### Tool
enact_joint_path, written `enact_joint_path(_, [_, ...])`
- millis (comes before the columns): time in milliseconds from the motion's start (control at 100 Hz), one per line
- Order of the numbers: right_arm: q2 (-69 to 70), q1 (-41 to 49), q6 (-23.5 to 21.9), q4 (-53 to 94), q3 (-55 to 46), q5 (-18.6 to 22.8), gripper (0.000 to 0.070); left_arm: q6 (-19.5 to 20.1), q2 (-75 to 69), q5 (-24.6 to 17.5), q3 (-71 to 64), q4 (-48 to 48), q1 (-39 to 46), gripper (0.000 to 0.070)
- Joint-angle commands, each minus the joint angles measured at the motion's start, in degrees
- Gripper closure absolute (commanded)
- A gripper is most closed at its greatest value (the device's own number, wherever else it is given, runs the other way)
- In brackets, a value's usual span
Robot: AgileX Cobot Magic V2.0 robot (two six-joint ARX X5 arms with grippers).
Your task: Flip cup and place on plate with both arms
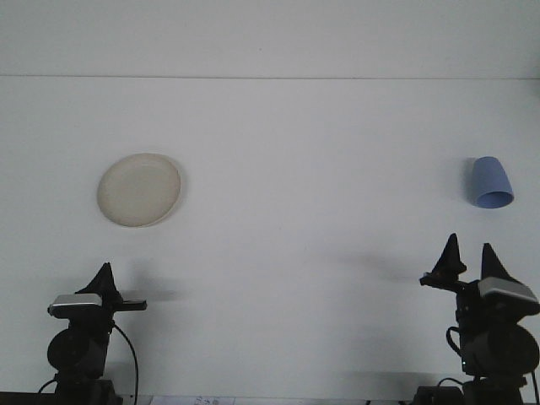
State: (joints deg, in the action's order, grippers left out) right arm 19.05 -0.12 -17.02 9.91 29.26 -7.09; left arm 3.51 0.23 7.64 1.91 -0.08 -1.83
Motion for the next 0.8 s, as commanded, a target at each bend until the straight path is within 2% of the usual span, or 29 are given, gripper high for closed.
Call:
enact_joint_path(0, [6.3,-0.3,8.5,2.8,4.5,-2.9,0.0197,-0.3,-0.1,0.3,-1.1,0.6,0.0,0.0687])
enact_joint_path(70, [12.1,-0.6,13.0,3.9,7.9,-6.8,0.0197,-0.3,-0.1,0.2,-1.1,0.6,0.0,0.0688])
enact_joint_path(160, [19.6,-2.2,17.2,3.7,10.8,-9.5,0.0197,-0.3,-0.1,0.2,-1.1,0.6,0.0,0.0687])
enact_joint_path(280, [30.0,-7.8,18.6,3.3,13.4,-9.1,0.0196,-0.3,-0.1,0.3,-1.1,0.6,0.0,0.0688])
enact_joint_path(450, [42.8,-15.6,18.7,0.1,13.8,-4.2,0.0197,-0.3,-0.1,0.2,-1.1,0.6,0.0,0.0687])
enact_joint_path(600, [51.5,-22.1,21.0,-6.3,13.8,-0.1,0.0197,-0.3,-0.1,0.3,-1.1,0.6,0.0,0.0687])
enact_joint_path(790, [60.2,-29.7,24.6,-16.5,13.8,8.6,0.0201,-0.3,-0.1,0.3,-1.1,0.6,0.0,0.0687])
